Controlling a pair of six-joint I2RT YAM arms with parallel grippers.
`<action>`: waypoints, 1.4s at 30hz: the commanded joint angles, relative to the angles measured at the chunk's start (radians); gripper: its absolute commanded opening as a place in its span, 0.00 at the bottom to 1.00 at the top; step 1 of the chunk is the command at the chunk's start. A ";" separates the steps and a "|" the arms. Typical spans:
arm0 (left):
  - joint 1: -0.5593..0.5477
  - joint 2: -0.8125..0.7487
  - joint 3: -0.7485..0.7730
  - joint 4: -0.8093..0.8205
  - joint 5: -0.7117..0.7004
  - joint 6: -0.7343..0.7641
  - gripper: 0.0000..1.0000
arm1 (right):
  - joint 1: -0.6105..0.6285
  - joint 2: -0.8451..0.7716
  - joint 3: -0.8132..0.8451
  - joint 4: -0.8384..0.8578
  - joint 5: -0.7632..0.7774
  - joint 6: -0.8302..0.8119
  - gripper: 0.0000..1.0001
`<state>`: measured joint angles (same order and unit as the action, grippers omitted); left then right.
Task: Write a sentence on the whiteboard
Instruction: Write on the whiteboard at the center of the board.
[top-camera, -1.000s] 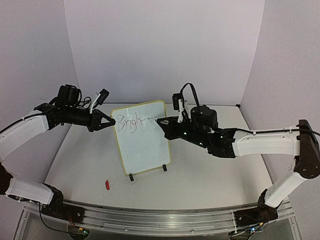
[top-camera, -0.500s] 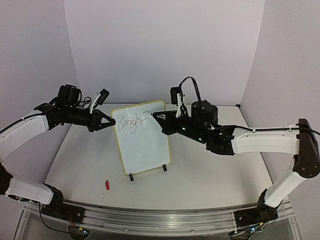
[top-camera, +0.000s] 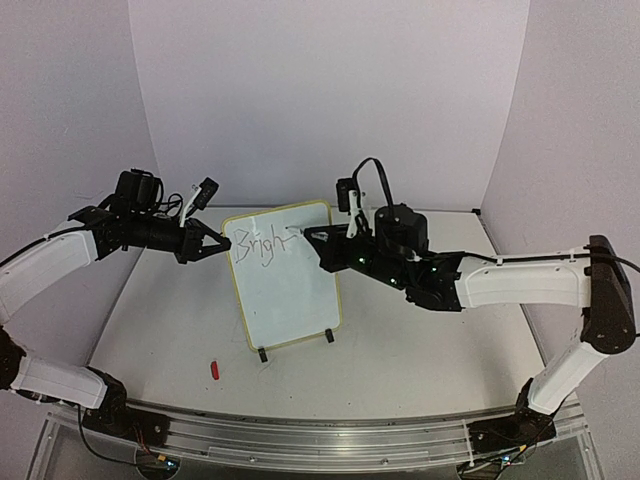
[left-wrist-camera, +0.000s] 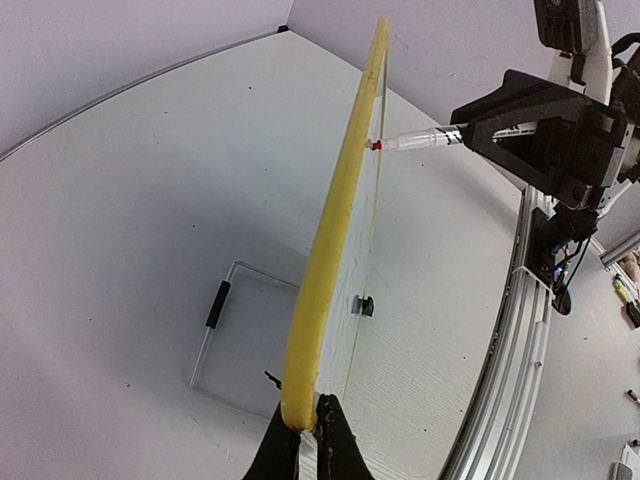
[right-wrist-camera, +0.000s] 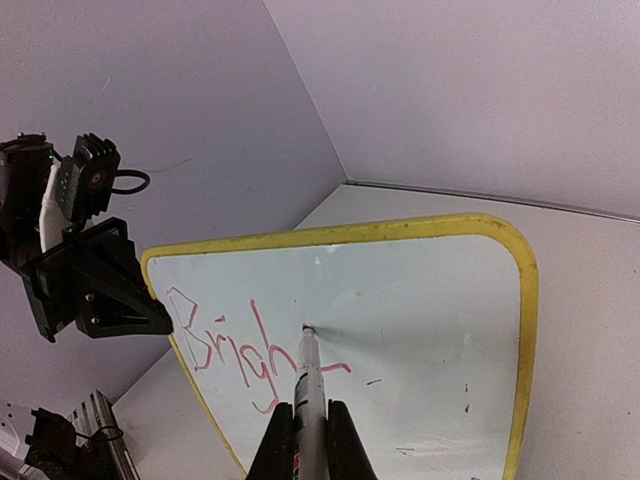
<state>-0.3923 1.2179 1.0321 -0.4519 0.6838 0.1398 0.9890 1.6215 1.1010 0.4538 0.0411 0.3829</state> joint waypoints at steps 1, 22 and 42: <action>-0.024 0.033 -0.010 -0.090 -0.085 0.060 0.00 | -0.003 0.001 -0.022 -0.014 0.047 0.014 0.00; -0.027 0.036 -0.009 -0.090 -0.087 0.061 0.00 | -0.002 -0.058 -0.094 -0.039 0.073 0.039 0.00; -0.030 0.035 -0.012 -0.091 -0.092 0.060 0.00 | -0.004 -0.071 -0.107 0.038 0.039 0.028 0.00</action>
<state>-0.4004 1.2179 1.0321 -0.4469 0.6777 0.1398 0.9886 1.5275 0.9646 0.4598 0.0600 0.4267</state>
